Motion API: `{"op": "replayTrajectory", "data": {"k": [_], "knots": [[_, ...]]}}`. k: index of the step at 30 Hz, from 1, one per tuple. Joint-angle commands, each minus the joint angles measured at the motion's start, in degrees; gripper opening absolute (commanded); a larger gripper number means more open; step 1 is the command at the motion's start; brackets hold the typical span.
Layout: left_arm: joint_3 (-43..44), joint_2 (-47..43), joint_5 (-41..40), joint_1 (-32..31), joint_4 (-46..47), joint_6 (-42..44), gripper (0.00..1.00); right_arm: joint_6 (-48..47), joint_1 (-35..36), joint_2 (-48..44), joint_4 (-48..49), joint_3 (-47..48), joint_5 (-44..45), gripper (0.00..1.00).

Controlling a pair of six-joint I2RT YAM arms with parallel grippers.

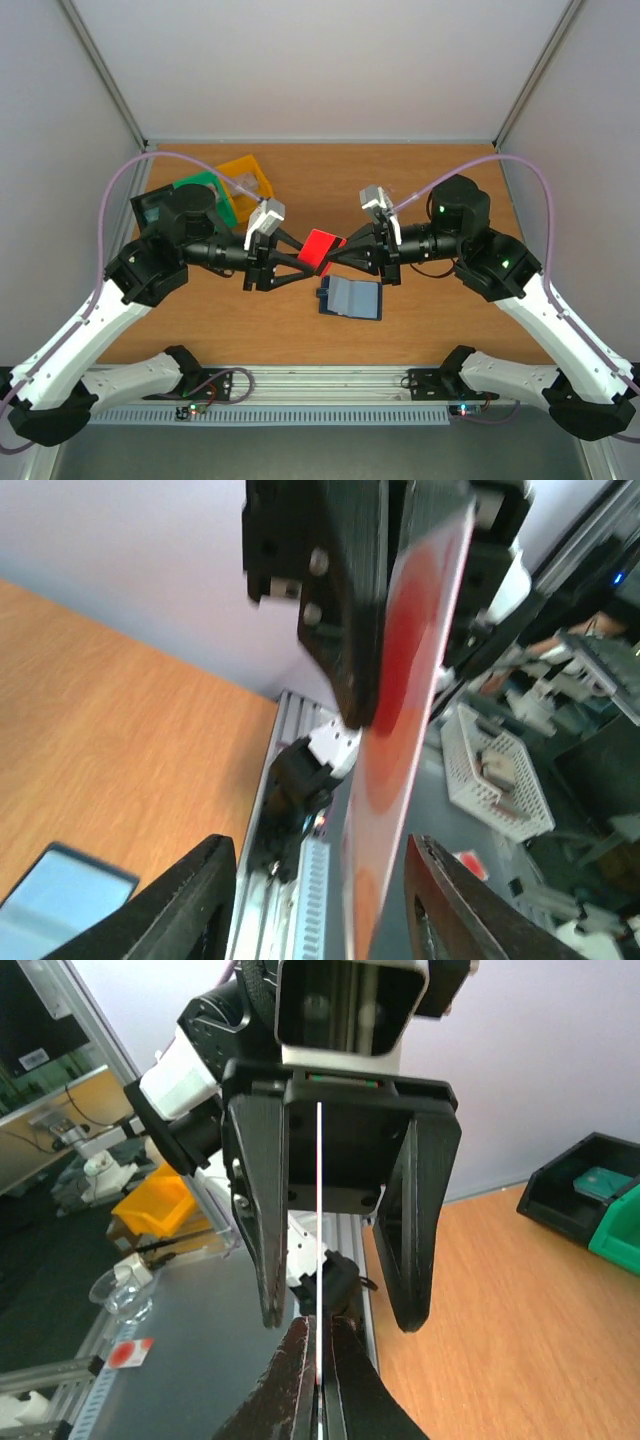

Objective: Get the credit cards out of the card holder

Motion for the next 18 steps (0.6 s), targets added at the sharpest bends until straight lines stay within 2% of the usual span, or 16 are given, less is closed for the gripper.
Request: {"op": "replayTrajectory", "data": {"k": [1, 3, 6, 11, 15, 18], "knots": [[4.7, 0.8, 0.3, 0.0, -12.4, 13.5, 0.46, -8.5, 0.2, 3.6, -16.0, 7.3, 0.2, 0.01], [5.8, 1.4, 0.2, 0.1, -13.3, 15.9, 0.41, -9.7, 0.3, 4.9, -18.1, 8.7, -1.0, 0.01], [6.5, 1.9, 1.9, 0.0, -13.2, 18.0, 0.39, -11.6, 0.7, 5.9, -21.3, 10.3, 0.2, 0.01], [7.3, 2.4, 1.2, 0.1, -13.7, 19.5, 0.31, -11.7, 0.8, 5.9, -21.5, 10.4, 0.6, 0.01], [7.0, 2.8, 1.1, 0.0, -12.4, 18.1, 0.14, -11.5, 0.9, 5.8, -21.1, 10.3, 0.5, 0.01], [6.1, 2.9, 1.1, 0.0, -10.9, 16.3, 0.06, -11.3, 1.0, 5.6, -20.6, 10.2, 0.3, 0.01]]}}
